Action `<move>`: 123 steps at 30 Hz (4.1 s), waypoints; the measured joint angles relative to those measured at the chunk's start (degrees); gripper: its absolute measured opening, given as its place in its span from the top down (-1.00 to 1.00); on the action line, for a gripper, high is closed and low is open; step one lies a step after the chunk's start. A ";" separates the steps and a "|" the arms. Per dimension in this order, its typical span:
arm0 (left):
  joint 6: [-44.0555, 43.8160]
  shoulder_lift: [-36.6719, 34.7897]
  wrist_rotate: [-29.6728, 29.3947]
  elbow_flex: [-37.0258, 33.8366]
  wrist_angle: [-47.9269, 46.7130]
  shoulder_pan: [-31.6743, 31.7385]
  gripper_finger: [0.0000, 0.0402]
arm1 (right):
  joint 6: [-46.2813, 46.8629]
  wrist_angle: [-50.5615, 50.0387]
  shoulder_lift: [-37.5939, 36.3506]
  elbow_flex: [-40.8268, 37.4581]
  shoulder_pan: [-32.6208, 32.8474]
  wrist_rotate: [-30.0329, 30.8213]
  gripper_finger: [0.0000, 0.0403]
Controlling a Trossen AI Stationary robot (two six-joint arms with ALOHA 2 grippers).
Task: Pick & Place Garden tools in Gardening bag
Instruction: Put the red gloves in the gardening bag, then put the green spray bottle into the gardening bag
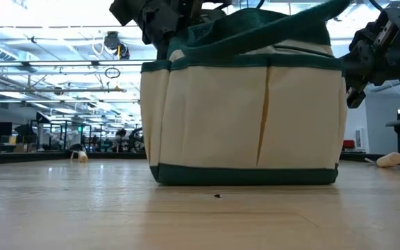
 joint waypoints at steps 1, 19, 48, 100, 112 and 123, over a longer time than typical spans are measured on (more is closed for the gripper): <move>0.01 0.00 0.01 0.00 -0.01 -0.13 0.50 | 0.00 0.00 0.00 0.00 0.00 0.00 1.00; -2.16 -9.87 0.69 -0.11 -2.13 -0.65 -0.30 | 0.10 0.22 0.18 0.01 0.00 0.02 1.00; -54.68 -28.84 -4.21 -0.04 -49.20 -21.66 -0.33 | -0.19 0.22 0.28 0.01 0.00 0.00 1.00; -74.39 -26.93 6.34 -10.19 -56.82 -32.60 -0.06 | -0.26 0.23 0.28 -0.01 0.00 0.02 1.00; -74.28 -26.95 6.19 -10.16 -56.59 -32.59 0.75 | -0.26 0.24 0.28 0.00 0.00 0.02 1.00; -71.24 -26.95 4.73 -5.90 -52.09 -31.14 0.75 | -3.25 0.24 0.28 0.00 0.00 0.20 1.00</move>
